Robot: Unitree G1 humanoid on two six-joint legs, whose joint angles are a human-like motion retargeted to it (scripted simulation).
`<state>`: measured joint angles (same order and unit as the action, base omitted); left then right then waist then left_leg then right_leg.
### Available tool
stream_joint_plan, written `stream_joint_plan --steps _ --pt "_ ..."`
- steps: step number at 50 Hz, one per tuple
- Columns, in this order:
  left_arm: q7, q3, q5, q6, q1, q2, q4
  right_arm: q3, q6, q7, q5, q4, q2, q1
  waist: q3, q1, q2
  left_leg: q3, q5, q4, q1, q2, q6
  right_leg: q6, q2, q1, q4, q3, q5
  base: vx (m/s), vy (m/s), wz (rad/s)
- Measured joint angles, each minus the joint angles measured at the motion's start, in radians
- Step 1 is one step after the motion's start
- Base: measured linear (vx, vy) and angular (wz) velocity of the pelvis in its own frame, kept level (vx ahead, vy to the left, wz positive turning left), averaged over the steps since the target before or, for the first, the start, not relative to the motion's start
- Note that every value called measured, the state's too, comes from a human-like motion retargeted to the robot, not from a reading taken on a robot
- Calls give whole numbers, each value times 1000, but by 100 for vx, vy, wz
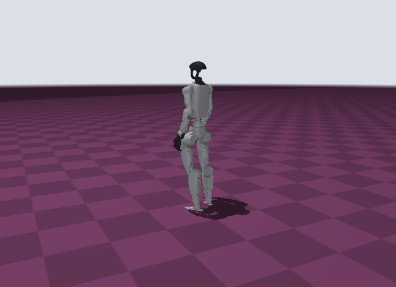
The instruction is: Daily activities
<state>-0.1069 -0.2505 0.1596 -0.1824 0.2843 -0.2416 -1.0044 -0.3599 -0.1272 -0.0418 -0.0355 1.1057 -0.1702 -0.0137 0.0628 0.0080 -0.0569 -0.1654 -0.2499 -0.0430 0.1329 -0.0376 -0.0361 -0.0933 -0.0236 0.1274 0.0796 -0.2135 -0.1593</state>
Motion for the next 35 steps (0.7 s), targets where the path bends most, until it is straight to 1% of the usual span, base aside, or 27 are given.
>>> stream_joint_plan --steps 5,11,13,15,17,20,22,24,28,35 --pt "4 -12 -8 -2 8 -4 1 -12 -2 0 -17 -6 -1 4 7 -3 -2 -10 -33 63 -31 3 -4 -1 -2 -7 -2 13 -1 0 0 0" --pt "8 -30 -15 -4 19 -8 3 -24 -3 5 -30 -18 -2 9 12 -11 7 -19 -137 262 -120 33 -7 -2 10 -12 -4 25 -3 0 0 0" --pt "-8 -24 -7 3 -22 -40 1 -15 1 -11 -24 -20 -23 57 25 -16 9 -14 -153 259 -146 32 -8 -3 17 -53 -30 30 -32 3 0 -4" --pt "4 -43 -15 -2 20 -11 0 -28 -4 6 -33 -22 -3 19 33 -16 17 -24 -177 346 -181 53 -9 -3 22 -41 -9 34 -2 -2 -1 -18" --pt "-14 -35 -4 5 -31 -50 -2 -17 1 -12 -23 -25 -29 78 46 -21 14 -19 -171 289 -185 39 -10 -5 23 -86 -37 40 -37 4 0 -4" --pt "-19 -42 2 7 -43 -54 -6 -14 3 -13 -20 -25 -29 98 56 -26 8 -25 -148 249 -187 29 -13 -7 17 -111 -41 47 -37 -2 0 -8" --pt "3 -65 -10 -4 19 -20 -3 -34 -4 15 -32 -30 -7 39 64 -26 20 -38 -180 346 -213 55 -11 -7 24 -88 -22 54 -8 -5 -1 -26" --pt "-10 -59 1 2 -22 -51 -3 -24 0 2 -22 -33 -28 89 69 -31 17 -34 -174 298 -209 42 -12 -9 25 -114 -38 57 -33 3 0 -3" --pt "-11 -70 10 3 -31 -54 -4 -24 1 7 -17 -35 -28 109 73 -36 13 -42 -151 254 -199 32 -15 -13 19 -133 -47 68 -35 0 0 0" --pt "6 -91 27 -2 -17 -55 7 -33 -1 26 -14 -45 -25 118 82 -44 13 -56 -141 234 -192 30 -19 -18 18 -147 -55 86 -37 0 0 -5"
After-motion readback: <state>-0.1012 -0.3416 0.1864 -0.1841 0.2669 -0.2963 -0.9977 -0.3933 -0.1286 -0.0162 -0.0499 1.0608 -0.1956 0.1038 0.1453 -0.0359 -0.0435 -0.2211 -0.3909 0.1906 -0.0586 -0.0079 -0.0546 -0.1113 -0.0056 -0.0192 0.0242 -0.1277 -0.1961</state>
